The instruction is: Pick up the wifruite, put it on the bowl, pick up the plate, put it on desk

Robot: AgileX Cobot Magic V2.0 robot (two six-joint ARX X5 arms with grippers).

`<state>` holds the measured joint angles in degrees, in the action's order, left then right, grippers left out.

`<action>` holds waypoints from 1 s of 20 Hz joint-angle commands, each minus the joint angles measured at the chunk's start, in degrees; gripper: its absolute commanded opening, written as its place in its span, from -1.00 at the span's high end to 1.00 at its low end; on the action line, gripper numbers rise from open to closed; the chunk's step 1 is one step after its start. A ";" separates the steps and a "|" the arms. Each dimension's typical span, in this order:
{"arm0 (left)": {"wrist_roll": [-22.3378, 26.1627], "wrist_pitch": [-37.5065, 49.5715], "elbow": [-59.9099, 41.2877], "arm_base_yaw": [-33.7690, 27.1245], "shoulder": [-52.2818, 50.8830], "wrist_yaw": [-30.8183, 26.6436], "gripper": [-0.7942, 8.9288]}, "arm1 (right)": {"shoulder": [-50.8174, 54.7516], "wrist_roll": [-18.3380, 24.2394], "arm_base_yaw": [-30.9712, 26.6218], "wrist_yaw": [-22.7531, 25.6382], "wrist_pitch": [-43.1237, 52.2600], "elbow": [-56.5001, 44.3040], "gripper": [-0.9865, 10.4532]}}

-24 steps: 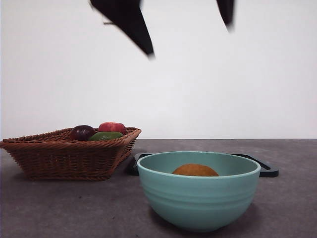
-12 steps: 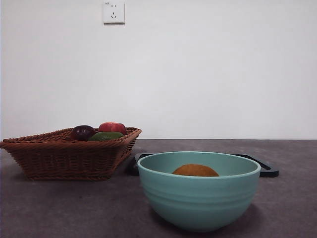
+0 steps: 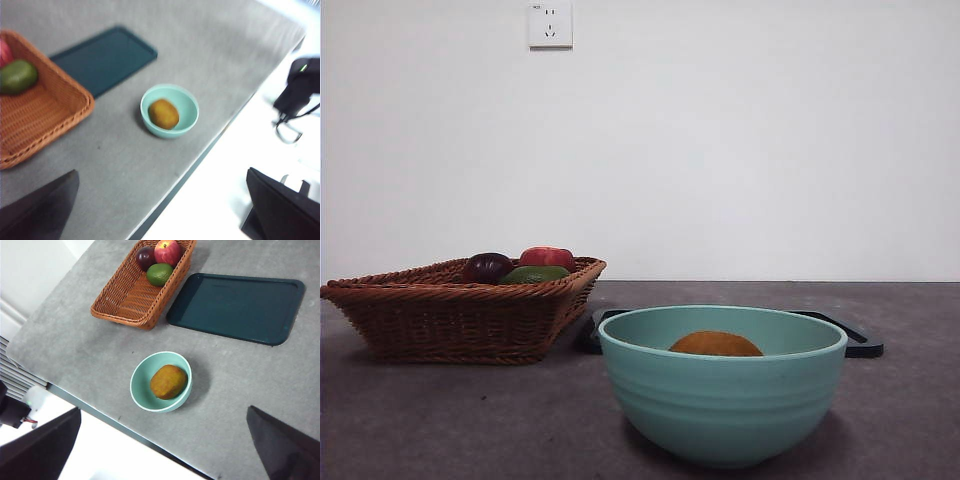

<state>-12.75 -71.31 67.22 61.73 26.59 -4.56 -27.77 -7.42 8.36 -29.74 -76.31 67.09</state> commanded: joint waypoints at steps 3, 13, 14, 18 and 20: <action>-0.44 0.59 -0.39 0.57 -6.27 -0.11 -0.32 | -0.31 -3.17 0.11 0.11 0.02 1.18 -0.25; -0.39 0.59 -0.39 0.57 -7.56 -0.13 -0.32 | -9.03 -3.43 0.13 -0.26 2.60 1.18 -0.25; -0.39 0.59 -0.39 0.57 -7.56 -0.13 -0.32 | -10.64 -3.50 0.15 -0.39 3.82 1.18 -0.25; -0.31 0.59 -0.39 0.57 -7.56 -0.13 -0.32 | -16.44 -3.45 1.27 -0.42 7.45 1.18 -0.25; 0.04 0.61 -0.39 0.57 -7.56 -0.13 -0.32 | -19.52 -3.48 3.41 -0.15 8.74 1.18 -0.25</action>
<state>-12.95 -71.35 66.24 61.73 18.96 -4.56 -46.87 -10.90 11.51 -29.85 -67.96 67.13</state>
